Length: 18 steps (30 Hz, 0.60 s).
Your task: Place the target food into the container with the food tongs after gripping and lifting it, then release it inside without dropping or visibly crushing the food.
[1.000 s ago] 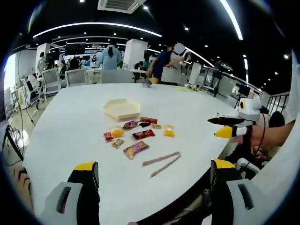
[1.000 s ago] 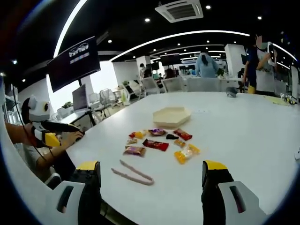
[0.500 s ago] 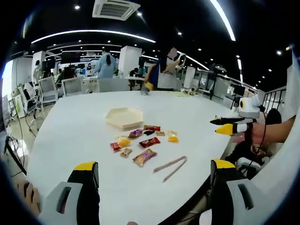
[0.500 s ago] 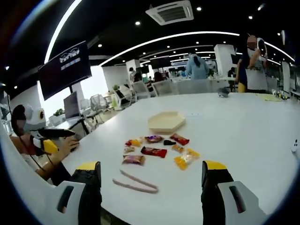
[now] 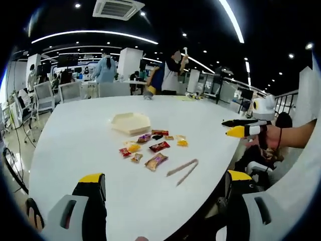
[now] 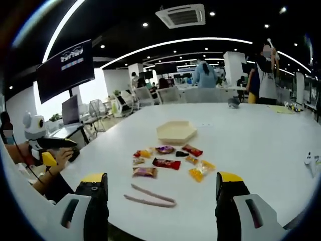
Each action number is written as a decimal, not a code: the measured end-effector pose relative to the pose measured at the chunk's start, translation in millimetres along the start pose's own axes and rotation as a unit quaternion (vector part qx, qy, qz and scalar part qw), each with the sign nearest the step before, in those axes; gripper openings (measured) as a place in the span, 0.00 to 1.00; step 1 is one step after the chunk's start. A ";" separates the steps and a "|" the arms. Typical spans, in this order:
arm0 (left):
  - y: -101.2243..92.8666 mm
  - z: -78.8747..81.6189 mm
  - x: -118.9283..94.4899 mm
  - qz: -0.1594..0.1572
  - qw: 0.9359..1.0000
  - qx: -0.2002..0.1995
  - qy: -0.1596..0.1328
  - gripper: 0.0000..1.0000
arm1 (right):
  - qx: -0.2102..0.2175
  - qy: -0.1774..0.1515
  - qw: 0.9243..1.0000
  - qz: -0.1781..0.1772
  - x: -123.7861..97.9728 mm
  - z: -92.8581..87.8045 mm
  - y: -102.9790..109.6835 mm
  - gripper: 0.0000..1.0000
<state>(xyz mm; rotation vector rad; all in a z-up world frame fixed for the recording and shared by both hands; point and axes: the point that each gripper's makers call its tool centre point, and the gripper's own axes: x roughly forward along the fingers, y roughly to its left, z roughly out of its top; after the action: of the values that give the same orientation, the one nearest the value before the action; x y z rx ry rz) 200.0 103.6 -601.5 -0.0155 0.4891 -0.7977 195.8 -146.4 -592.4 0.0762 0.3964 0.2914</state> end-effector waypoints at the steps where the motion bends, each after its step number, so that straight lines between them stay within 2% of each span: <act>1: -0.5 0.7 -0.3 0.000 1.000 -0.002 -0.002 0.99 | -0.004 0.002 1.000 0.000 -0.2 0.2 0.3 0.90; 3: -1.7 2.6 1.4 -0.002 1.000 -0.005 -0.006 0.99 | -0.006 0.002 1.000 0.002 1.8 0.9 -2.1 0.91; 6: 1.0 9.1 7.5 0.013 1.000 -0.005 -0.013 0.99 | -0.010 0.003 1.000 0.017 7.8 2.0 -5.5 0.91; 8: 0.7 14.0 11.3 0.029 0.999 -0.023 -0.011 0.99 | -0.024 0.019 0.999 0.028 10.8 1.8 -11.3 0.91; 10: -5.7 23.0 16.2 0.030 0.999 -0.024 -0.030 0.99 | -0.042 0.005 0.999 0.034 13.2 8.5 -18.1 0.91; 12: -12.0 21.4 23.2 0.028 0.999 -0.024 -0.018 0.99 | -0.039 0.012 0.999 0.036 15.9 7.9 -25.0 0.91; 13: -12.7 19.6 25.5 0.033 0.999 -0.019 -0.011 0.99 | -0.036 0.006 0.998 0.045 17.3 8.8 -26.9 0.91; 18: -17.6 15.2 34.1 0.052 0.998 -0.019 -0.010 1.00 | -0.047 0.012 0.997 0.060 26.9 0.7 -39.3 0.91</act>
<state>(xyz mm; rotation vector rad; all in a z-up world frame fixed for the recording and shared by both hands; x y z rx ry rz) 214.7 65.1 -598.7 -0.0331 0.4815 -0.6860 230.1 -176.1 -606.8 0.0033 0.4015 0.4287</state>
